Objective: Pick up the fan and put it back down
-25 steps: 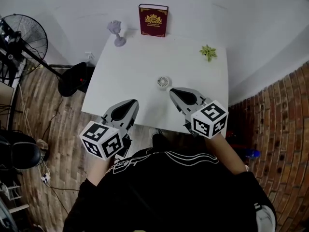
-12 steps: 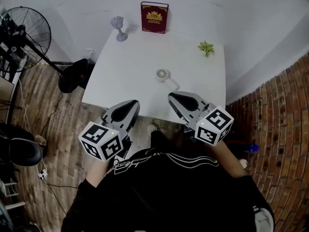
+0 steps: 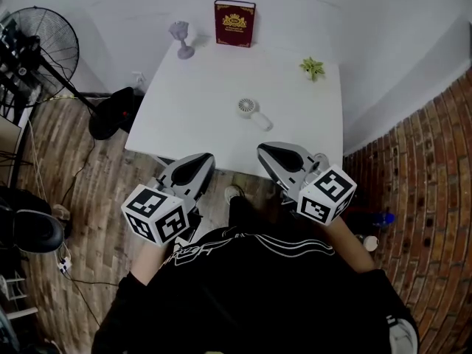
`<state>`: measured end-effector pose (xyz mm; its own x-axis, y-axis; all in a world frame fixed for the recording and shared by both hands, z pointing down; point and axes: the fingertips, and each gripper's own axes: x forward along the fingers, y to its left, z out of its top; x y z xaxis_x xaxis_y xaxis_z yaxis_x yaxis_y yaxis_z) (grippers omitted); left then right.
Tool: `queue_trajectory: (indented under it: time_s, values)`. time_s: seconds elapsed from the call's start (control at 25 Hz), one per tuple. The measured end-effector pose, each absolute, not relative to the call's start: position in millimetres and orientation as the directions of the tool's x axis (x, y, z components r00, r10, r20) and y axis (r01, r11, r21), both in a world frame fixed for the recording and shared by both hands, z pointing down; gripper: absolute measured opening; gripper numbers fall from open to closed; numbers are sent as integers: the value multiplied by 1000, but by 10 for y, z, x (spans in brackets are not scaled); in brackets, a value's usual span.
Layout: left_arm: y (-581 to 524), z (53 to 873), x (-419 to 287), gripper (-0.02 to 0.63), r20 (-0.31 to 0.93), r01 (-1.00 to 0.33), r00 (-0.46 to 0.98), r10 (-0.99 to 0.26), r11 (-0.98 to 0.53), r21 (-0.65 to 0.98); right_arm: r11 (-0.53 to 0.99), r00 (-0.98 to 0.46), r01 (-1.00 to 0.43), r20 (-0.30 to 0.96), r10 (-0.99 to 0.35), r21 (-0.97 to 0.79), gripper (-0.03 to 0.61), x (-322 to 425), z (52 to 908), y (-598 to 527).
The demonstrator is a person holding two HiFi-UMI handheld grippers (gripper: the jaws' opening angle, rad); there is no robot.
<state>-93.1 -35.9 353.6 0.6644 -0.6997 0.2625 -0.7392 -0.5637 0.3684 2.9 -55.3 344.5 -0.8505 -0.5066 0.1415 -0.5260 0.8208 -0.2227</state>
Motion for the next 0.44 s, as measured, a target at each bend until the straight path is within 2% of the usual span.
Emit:
queue_trajectory:
  time_s: [0.44]
  values:
    - [-236, 3510, -898, 34, 254, -720, 684, -683, -580, 381, 807, -843, -538, 147, -518, -243, 2, 20, 3430, -436]
